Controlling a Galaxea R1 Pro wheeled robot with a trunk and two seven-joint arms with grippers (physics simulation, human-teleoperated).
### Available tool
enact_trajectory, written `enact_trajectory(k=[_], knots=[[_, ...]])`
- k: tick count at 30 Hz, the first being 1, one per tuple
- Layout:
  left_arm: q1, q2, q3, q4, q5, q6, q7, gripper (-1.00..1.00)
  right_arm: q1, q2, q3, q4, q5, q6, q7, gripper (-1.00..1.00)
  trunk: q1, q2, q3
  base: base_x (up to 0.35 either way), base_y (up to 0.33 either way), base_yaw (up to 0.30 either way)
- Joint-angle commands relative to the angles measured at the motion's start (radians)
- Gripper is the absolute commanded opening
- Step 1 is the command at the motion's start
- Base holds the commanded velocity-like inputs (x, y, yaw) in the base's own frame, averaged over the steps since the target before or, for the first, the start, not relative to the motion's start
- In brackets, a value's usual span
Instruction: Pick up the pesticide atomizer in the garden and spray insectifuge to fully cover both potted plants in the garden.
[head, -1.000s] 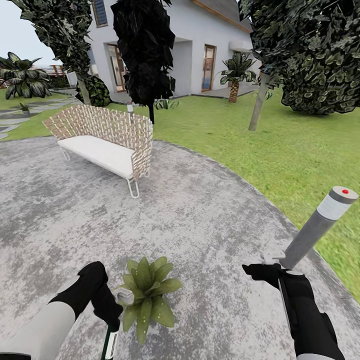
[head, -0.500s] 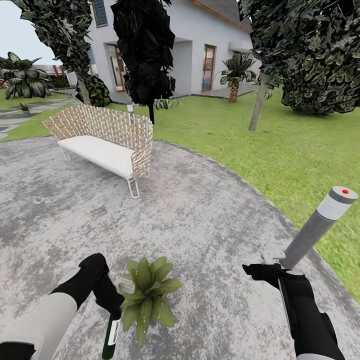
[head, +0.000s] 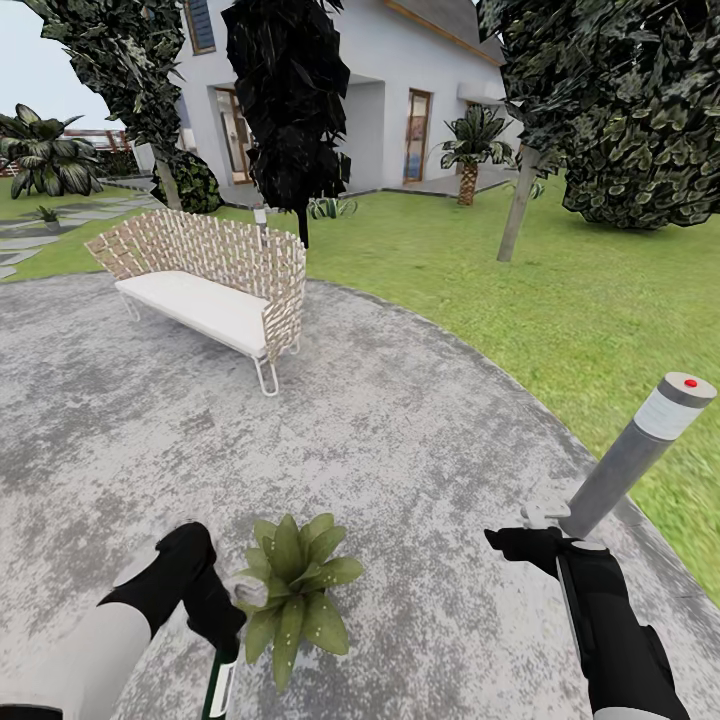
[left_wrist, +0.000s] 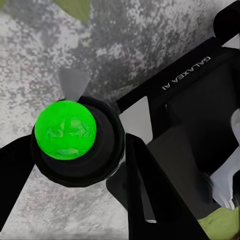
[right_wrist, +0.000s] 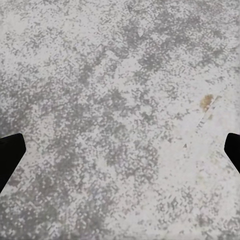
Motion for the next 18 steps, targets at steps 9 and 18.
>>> enact_trajectory(k=[9, 18], knots=[[0.021, 0.002, -0.003, 0.0, -0.007, 0.01, -0.01, -1.0, -0.001, 0.001, -0.002, 0.0, 0.012, 0.002, 0.01, 1.0, 0.0, 0.0, -0.001, 0.0, 0.0, 0.015], [0.021, 0.001, -0.002, -0.001, -0.007, 0.01, -0.01, -1.0, -0.001, 0.001, -0.002, 0.002, 0.012, 0.002, 0.01, 1.0, 0.0, 0.0, -0.008, 0.0, 0.0, 0.154]])
